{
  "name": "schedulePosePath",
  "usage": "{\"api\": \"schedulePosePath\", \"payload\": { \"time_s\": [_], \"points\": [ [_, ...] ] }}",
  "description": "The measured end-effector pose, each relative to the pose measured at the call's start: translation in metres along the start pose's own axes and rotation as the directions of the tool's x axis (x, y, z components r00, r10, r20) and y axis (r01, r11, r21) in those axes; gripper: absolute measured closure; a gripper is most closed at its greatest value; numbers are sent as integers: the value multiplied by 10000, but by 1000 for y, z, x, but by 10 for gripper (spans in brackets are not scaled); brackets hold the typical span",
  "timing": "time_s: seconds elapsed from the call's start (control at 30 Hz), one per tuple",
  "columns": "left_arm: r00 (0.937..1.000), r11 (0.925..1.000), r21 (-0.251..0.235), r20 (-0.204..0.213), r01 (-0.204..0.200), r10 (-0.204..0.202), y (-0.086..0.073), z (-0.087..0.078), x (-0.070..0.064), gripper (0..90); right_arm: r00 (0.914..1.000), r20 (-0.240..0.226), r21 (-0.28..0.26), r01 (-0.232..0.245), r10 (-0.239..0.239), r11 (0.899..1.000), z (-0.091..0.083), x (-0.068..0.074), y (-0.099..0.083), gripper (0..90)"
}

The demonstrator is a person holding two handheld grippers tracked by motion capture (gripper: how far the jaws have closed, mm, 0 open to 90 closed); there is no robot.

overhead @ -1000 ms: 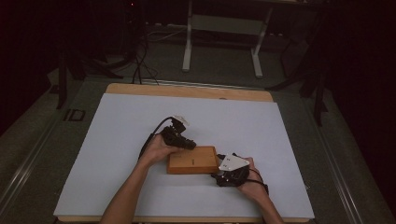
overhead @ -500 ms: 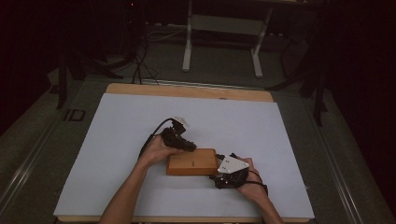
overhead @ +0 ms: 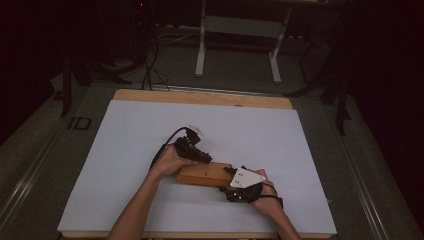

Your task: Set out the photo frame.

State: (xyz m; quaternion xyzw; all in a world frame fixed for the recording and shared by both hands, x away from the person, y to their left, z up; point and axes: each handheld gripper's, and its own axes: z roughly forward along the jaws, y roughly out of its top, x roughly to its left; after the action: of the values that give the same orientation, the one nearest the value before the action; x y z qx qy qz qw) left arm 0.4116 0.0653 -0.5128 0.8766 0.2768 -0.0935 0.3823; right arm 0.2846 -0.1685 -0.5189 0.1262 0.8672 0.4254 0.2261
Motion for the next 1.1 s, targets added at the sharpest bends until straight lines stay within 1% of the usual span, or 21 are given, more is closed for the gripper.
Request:
{"api": "schedulePosePath", "payload": {
  "time_s": [0.07, 0.13, 0.17, 0.2, 0.23, 0.3, 0.33, 0.37, 0.4, 0.43, 0.5, 0.63, 0.67, 0.73, 0.77, 0.87, 0.9, 0.93, 0.97, 1.03, 1.1],
  "points": [
    [10000, 10000, 5, -37, -18, 18, 0, 0, 0, 814, 9999, 116, -67, -80, 80, 9999, 0, -2, -1, 423],
    [9996, 9998, 58, -223, -197, 198, 0, 1, -1, 797, 9998, 163, -119, -123, 125, 9999, -1, -3, 0, 438],
    [9996, 9998, 58, -223, -197, 198, 0, 1, -1, 790, 9997, 186, -146, -136, 139, 9998, -1, -4, 0, 447],
    [9990, 9996, 81, -346, -280, 283, 1, 1, -3, 778, 9996, 227, -187, -169, 173, 9997, -2, -5, 0, 455],
    [9988, 9994, 66, -365, -337, 340, 1, 0, -4, 766, 9996, 216, -206, -180, 184, 9996, -2, -6, 0, 457],
    [9988, 9994, 28, -369, -334, 334, 1, -1, -4, 704, 9995, 205, -228, -231, 236, 9995, -2, -7, 0, 460],
    [9985, 9994, 28, -413, -354, 355, 1, -2, -5, 704, 9995, 205, -228, -231, 236, 9995, -2, -7, 0, 460],
    [9980, 9992, 37, -504, -387, 388, 0, -4, -6, 679, 9995, 214, -228, -218, 223, 9995, -2, -7, 0, 461],
    [9980, 9992, 37, -504, -387, 388, 0, -4, -6, 649, 9995, 214, -228, -218, 223, 9995, -2, -7, 0, 461],
    [9975, 9991, -165, -599, -387, 377, -1, -7, -7, 629, 9995, 222, -223, -202, 207, 9995, -2, -7, 0, 462],
    [9972, 9988, -256, -636, -407, 390, -2, -9, -7, 604, 9995, 225, -226, -201, 206, 9995, -2, -7, 0, 463],
    [9959, 9970, -676, -848, -381, 323, -6, -20, -8, 580, 9996, 225, -223, -185, 190, 9996, -2, -7, -1, 463],
    [9952, 9965, -714, -905, -446, 380, -8, -23, -8, 575, 9996, 227, -225, -188, 193, 9996, -2, -7, -1, 463],
    [9921, 9945, -908, -1179, -529, 421, -11, -29, -10, 563, 9995, 226, -236, -196, 201, 9995, -2, -7, -1, 463],
    [9900, 9938, -927, -1324, -611, 486, -13, -33, -11, 563, 9995, 217, -247, -214, 219, 9995, -2, -7, -1, 463],
    [9844, 9905, -1181, -1688, -702, 496, -21, -43, -14, 557, 9996, 182, -259, -206, 211, 9995, -2, -7, -1, 462],
    [9844, 9905, -1181, -1688, -702, 496, -21, -43, -14, 557, 9996, 182, -259, -206, 211, 9995, -2, -7, -1, 462],
    [9832, 9882, -1379, -1779, -668, 417, -25, -46, -16, 557, 9996, 171, -266, -227, 232, 9994, -3, -7, -1, 462],
    [9827, 9868, -1477, -1814, -659, 385, -28, -49, -16, 557, 9996, 168, -270, -234, 238, 9994, -3, -8, -1, 462],
    [9782, 9850, -1574, -2043, -710, 379, -34, -54, -18, 557, 9996, 173, -274, -232, 236, 9994, -3, -7, -1, 462],
    [9719, 9846, -1560, -2316, -787, 410, -40, -57, -20, 557, 9996, 174, -270, -223, 228, 9994, -3, -8, -1, 462]
  ]
}}
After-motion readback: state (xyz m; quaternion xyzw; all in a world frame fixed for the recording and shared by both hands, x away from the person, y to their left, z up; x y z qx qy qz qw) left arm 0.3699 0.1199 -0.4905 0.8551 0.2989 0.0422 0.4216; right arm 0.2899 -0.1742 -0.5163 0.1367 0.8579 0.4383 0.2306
